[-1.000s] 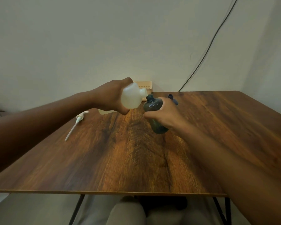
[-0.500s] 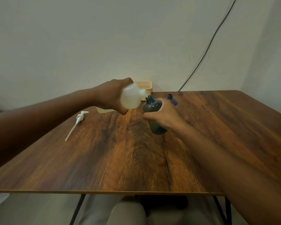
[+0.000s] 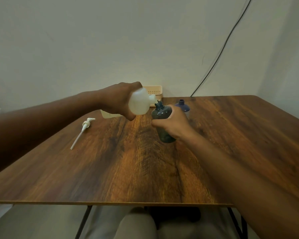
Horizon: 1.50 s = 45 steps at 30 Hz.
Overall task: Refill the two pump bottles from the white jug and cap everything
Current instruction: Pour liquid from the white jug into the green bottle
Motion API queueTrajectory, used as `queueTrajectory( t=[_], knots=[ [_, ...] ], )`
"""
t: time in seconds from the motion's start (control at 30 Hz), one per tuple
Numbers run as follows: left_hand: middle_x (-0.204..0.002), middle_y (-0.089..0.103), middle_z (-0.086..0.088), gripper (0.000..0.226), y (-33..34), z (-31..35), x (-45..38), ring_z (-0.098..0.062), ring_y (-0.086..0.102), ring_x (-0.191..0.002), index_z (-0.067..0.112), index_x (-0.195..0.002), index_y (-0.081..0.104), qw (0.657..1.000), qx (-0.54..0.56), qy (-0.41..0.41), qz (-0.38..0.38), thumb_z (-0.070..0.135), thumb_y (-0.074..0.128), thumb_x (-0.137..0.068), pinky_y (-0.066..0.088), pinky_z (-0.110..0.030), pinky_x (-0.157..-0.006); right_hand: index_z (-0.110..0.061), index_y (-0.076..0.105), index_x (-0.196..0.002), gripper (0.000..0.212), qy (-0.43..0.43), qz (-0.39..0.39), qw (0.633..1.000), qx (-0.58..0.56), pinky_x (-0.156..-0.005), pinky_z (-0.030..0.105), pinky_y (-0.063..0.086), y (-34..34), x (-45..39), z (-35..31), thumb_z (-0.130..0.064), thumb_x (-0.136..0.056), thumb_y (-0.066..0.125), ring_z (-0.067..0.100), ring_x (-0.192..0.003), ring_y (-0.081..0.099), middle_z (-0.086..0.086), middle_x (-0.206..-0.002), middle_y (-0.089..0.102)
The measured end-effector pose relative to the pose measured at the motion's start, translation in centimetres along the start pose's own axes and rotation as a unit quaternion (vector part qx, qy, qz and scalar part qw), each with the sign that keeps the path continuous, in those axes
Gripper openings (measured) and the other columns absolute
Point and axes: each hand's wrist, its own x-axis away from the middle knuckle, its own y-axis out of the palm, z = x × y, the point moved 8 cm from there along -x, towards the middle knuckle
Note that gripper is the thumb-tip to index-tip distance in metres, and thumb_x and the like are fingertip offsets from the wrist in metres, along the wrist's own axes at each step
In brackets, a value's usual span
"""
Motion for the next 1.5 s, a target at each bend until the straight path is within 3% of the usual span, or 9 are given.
queueTrajectory(
  t=[0.17, 0.37, 0.53, 0.67, 0.8, 0.93, 1.07, 1.37, 1.5],
  knots=[
    [-0.133, 0.056, -0.004, 0.091, -0.08, 0.06, -0.08, -0.026, 0.056, -0.118, 0.021, -0.142, 0.042, 1.000, -0.004, -0.002, -0.004, 0.031, 0.093, -0.068, 0.057, -0.045, -0.093, -0.013, 0.059, -0.131, 0.067, 0.006, 0.003, 1.000, 0.001, -0.097, 0.041, 0.054, 0.09, 0.08, 0.09, -0.020, -0.072, 0.088, 0.023, -0.110, 0.064, 0.005, -0.120, 0.067],
    [-0.136, 0.055, -0.005, 0.090, 0.00, 0.01, -0.04, -0.026, 0.056, -0.119, 0.020, -0.143, 0.041, 1.000, -0.005, -0.002, -0.007, 0.029, 0.092, -0.069, 0.057, -0.042, -0.093, -0.014, 0.059, -0.130, 0.065, -0.002, 0.007, 1.000, 0.000, -0.084, 0.029, 0.052, 0.13, 0.24, -0.03, -0.020, -0.072, 0.088, 0.019, -0.107, 0.064, 0.003, -0.116, 0.068],
    [-0.136, 0.055, -0.005, 0.091, 0.17, 0.06, 0.09, -0.026, 0.055, -0.120, 0.020, -0.144, 0.041, 1.000, -0.003, -0.003, -0.010, 0.029, 0.092, -0.070, 0.057, -0.044, -0.095, -0.015, 0.059, -0.131, 0.065, 0.001, 0.008, 1.000, -0.007, -0.093, 0.035, 0.053, 0.27, 0.41, 0.01, -0.019, -0.072, 0.088, 0.017, -0.107, 0.062, 0.000, -0.117, 0.066],
    [-0.133, 0.055, -0.005, 0.090, 0.34, 0.12, 0.17, -0.026, 0.056, -0.118, 0.019, -0.143, 0.041, 1.000, -0.003, -0.004, -0.010, 0.028, 0.092, -0.069, 0.058, -0.043, -0.093, -0.019, 0.057, -0.125, 0.059, -0.003, 0.001, 1.000, -0.013, -0.087, 0.030, 0.052, 0.47, 0.59, 0.02, -0.019, -0.074, 0.087, 0.008, -0.100, 0.060, -0.010, -0.107, 0.062],
    [-0.134, 0.055, -0.005, 0.090, 0.42, 0.10, 0.29, -0.025, 0.055, -0.118, 0.019, -0.143, 0.041, 1.000, -0.001, -0.002, -0.010, 0.027, 0.092, -0.070, 0.058, -0.042, -0.093, -0.017, 0.056, -0.133, 0.066, 0.001, 0.003, 1.000, -0.012, -0.083, 0.028, 0.049, 0.52, 0.75, 0.05, -0.020, -0.074, 0.086, 0.013, -0.104, 0.058, -0.005, -0.113, 0.061],
    [-0.133, 0.055, -0.004, 0.090, 0.43, 0.02, 0.24, -0.024, 0.055, -0.118, 0.020, -0.143, 0.041, 1.000, 0.000, 0.000, -0.009, 0.028, 0.092, -0.069, 0.057, -0.038, -0.091, -0.016, 0.057, -0.133, 0.067, 0.006, 0.005, 1.000, -0.016, -0.093, 0.036, 0.053, 0.50, 0.85, 0.12, -0.018, -0.073, 0.087, 0.018, -0.109, 0.061, 0.000, -0.118, 0.064],
    [-0.134, 0.055, -0.004, 0.090, 0.43, -0.09, 0.12, -0.024, 0.054, -0.118, 0.020, -0.143, 0.041, 1.000, -0.001, 0.000, -0.010, 0.029, 0.092, -0.070, 0.056, -0.036, -0.090, -0.016, 0.058, -0.131, 0.064, 0.005, 0.007, 1.000, -0.017, -0.093, 0.036, 0.054, 0.60, 0.79, 0.03, -0.018, -0.073, 0.087, 0.017, -0.107, 0.063, 0.000, -0.116, 0.066],
    [-0.135, 0.055, -0.004, 0.091, 0.15, -0.10, 0.02, -0.025, 0.055, -0.118, 0.020, -0.143, 0.041, 1.000, -0.010, 0.000, -0.020, 0.029, 0.093, -0.069, 0.056, -0.040, -0.094, -0.015, 0.058, -0.131, 0.064, 0.004, 0.006, 1.000, -0.020, -0.093, 0.035, 0.053, 0.60, 0.90, -0.17, -0.018, -0.073, 0.087, 0.018, -0.107, 0.063, 0.000, -0.117, 0.065],
    [-0.134, 0.055, -0.004, 0.091, -0.02, -0.23, -0.08, -0.024, 0.054, -0.118, 0.020, -0.143, 0.041, 1.000, -0.011, -0.001, -0.016, 0.029, 0.093, -0.069, 0.051, -0.033, -0.088, -0.015, 0.057, -0.132, 0.066, 0.006, 0.007, 1.000, -0.022, -0.094, 0.036, 0.053, 0.64, 0.77, -0.11, -0.018, -0.074, 0.087, 0.018, -0.109, 0.062, 0.001, -0.119, 0.065]
  ],
)
